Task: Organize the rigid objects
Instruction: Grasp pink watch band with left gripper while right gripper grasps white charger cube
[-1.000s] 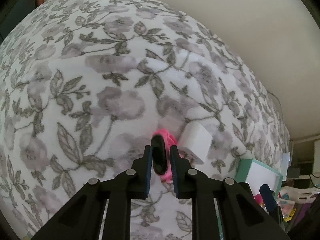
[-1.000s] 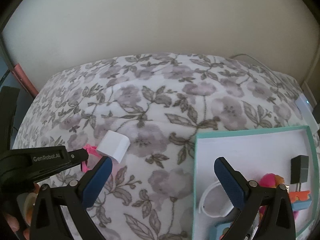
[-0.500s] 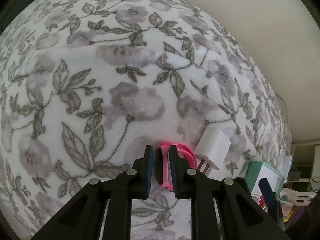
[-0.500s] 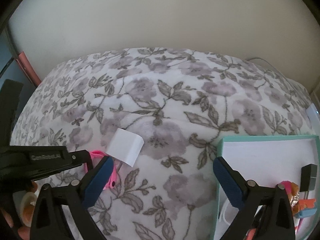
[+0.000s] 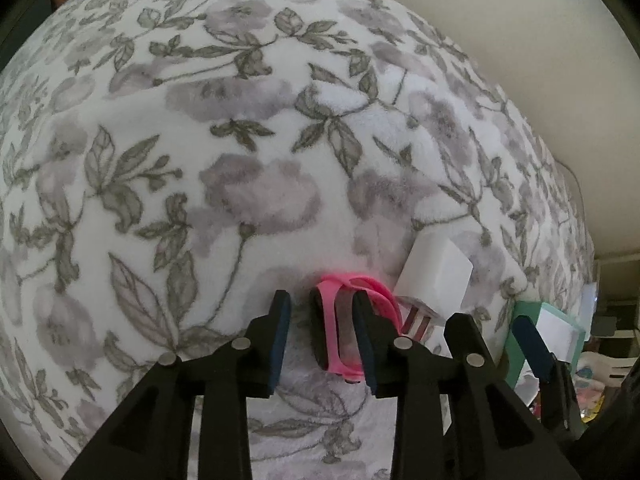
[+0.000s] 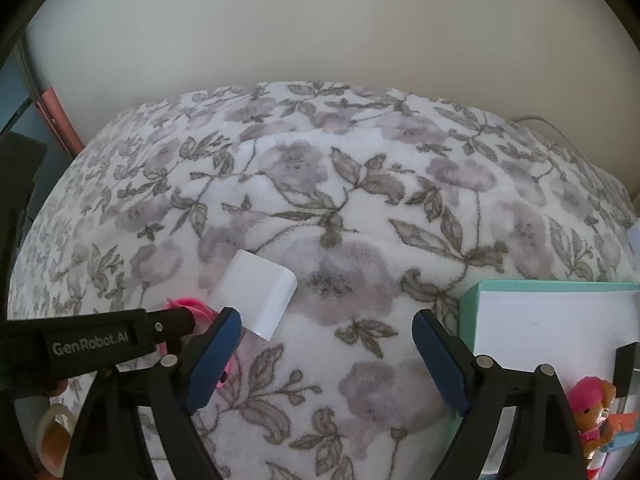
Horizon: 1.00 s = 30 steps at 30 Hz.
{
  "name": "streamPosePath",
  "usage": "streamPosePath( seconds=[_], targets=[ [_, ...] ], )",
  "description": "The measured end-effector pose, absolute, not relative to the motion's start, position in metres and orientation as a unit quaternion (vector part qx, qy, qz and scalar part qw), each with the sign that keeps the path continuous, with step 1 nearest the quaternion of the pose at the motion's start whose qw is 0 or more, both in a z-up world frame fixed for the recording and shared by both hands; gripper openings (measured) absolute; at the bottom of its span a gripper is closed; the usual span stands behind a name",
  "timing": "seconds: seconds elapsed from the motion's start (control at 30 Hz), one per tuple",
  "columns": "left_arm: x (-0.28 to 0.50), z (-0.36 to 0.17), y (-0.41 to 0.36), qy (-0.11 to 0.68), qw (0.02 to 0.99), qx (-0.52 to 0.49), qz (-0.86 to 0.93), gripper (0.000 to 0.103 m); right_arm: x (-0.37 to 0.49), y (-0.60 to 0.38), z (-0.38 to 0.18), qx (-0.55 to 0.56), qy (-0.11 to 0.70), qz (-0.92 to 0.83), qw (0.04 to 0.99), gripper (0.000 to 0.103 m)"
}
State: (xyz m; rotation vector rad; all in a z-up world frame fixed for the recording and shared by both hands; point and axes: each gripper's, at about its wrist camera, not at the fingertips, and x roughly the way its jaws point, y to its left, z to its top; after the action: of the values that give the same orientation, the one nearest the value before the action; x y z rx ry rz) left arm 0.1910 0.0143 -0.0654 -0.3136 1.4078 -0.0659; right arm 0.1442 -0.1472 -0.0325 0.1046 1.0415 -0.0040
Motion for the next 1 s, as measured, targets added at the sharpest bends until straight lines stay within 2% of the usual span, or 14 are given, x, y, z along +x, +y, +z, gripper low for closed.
streamPosePath(
  seconds=[0.17, 0.23, 0.3, 0.57, 1.0],
  targets=[
    [0.193, -0.065, 0.008, 0.641, 0.76, -0.11, -0.017, 0.034, 0.145, -0.146, -0.032, 0.045, 0.498, 0.001, 0.866, 0.089],
    [0.194, -0.065, 0.008, 0.638, 0.764, -0.094, -0.003, 0.043, 0.146, -0.145, -0.033, 0.042, 0.499, 0.002, 0.866, 0.089],
    [0.195, -0.065, 0.01, 0.637, 0.766, -0.087, 0.001, 0.046, 0.145, -0.144, -0.033, 0.043, 0.499, 0.004, 0.865, 0.089],
    [0.199, -0.058, 0.02, 0.616, 0.785, -0.026, 0.053, 0.046, 0.146, -0.143, -0.034, 0.044, 0.498, 0.009, 0.866, 0.089],
    [0.205, -0.059, 0.055, 0.613, 0.785, -0.051, 0.065, 0.046, 0.151, -0.125, -0.042, 0.021, 0.496, 0.044, 0.867, 0.089]
  ],
)
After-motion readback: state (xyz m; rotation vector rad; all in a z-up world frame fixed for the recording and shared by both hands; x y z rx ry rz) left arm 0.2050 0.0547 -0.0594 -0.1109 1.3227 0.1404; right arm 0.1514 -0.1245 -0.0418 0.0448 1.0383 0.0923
